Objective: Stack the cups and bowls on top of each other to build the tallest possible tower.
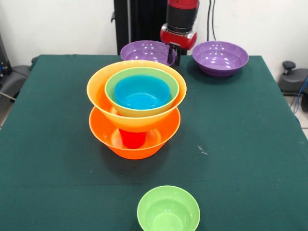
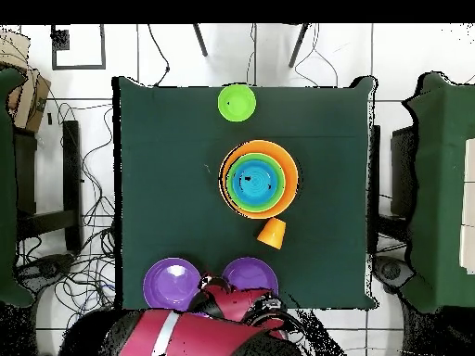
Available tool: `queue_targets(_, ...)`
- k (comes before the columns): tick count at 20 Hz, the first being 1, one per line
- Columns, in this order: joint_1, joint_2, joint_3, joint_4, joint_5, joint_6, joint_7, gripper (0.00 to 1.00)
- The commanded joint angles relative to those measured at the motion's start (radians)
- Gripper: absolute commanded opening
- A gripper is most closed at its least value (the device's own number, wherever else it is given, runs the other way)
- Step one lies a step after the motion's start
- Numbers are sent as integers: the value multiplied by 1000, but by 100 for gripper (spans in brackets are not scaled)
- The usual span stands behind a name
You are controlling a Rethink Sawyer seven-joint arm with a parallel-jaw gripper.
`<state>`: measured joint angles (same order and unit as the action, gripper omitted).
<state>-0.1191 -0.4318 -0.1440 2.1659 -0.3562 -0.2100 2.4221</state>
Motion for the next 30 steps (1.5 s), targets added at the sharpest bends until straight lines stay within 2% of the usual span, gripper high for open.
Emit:
queue_targets(1,4,143,31,-99,37,-117,120,0)
queue_targets(8,9,92,38,-47,50,-101,133,0)
queue_targets(11,-10,61,48,-37,39,-72,123,0)
queue_targets(14,-48,-40,71,6,15,7,100,0)
queue_targets(18,-131,-176,140,79,-20,94,69,0)
queue_targets(20,-151,-239,161,109,-15,146,52,0)
queue_targets(22,-195,-332,205,147,-7,228,22,0)
queue_targets(24,-233,-393,240,173,4,285,1,0)
queue_targets(28,-277,-439,278,188,7,336,-22,0)
queue_targets(30,-280,-428,279,185,-2,326,-16,0)
